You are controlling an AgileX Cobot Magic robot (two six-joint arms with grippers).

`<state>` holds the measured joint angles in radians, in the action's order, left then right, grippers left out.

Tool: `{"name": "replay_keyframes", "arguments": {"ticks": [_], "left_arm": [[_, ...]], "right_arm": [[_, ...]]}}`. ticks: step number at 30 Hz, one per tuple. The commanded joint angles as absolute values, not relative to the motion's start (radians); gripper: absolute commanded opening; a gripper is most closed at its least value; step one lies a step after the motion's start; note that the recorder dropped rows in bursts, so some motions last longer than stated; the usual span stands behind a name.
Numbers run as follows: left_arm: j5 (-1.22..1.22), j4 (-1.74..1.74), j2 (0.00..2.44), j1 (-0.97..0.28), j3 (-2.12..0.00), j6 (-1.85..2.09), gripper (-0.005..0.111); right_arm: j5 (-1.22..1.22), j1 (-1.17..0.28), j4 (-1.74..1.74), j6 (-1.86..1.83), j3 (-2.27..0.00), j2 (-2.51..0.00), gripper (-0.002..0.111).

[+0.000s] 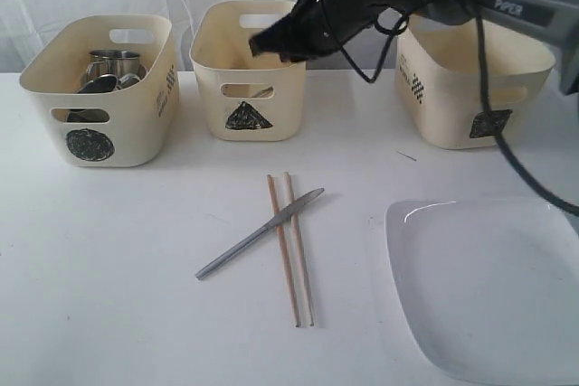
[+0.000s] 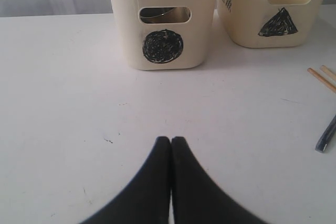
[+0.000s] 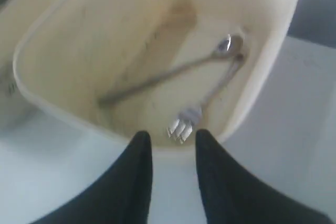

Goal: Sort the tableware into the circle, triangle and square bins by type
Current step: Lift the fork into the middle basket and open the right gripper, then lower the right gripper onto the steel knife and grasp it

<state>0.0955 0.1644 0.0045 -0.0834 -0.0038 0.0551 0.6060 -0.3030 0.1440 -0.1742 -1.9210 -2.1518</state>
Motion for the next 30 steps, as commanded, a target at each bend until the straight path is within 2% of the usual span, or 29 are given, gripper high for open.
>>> {"name": "replay_keyframes", "arguments": {"ticks": [1,3,7,9,10,12,21,30], "left_arm": [[0.097,0.169,0.0,-0.083,0.0,0.051,0.0],[0.097,0.169,0.0,-0.083,0.0,0.051,0.0],[0.097,0.169,0.0,-0.083,0.0,0.051,0.0],[0.097,0.169,0.0,-0.083,0.0,0.051,0.0],[0.097,0.169,0.0,-0.083,0.0,0.051,0.0],[0.097,0.169,0.0,-0.083,0.0,0.051,0.0],[0.097,0.169,0.0,-0.083,0.0,0.051,0.0],[0.097,0.169,0.0,-0.083,0.0,0.051,0.0]], "right_arm": [[0.932,-0.348,0.164,-0.703,-1.775,-2.029,0.028],[1.007,-0.379,0.161,-0.859,-1.718,-1.989,0.028],[1.026,-0.451,0.16,-0.923,-1.66,-1.961,0.029],[1.028,-0.491,0.16,-0.97,-1.636,-1.977,0.033],[1.024,-0.514,0.158,-1.022,-1.631,-1.995,0.04],[0.99,-0.537,0.158,-1.094,-1.631,-2.023,0.045],[0.92,-0.558,0.158,-1.426,-1.631,-2.13,0.045],[0.864,-0.558,0.146,-1.447,-1.65,-2.195,0.045]]}}
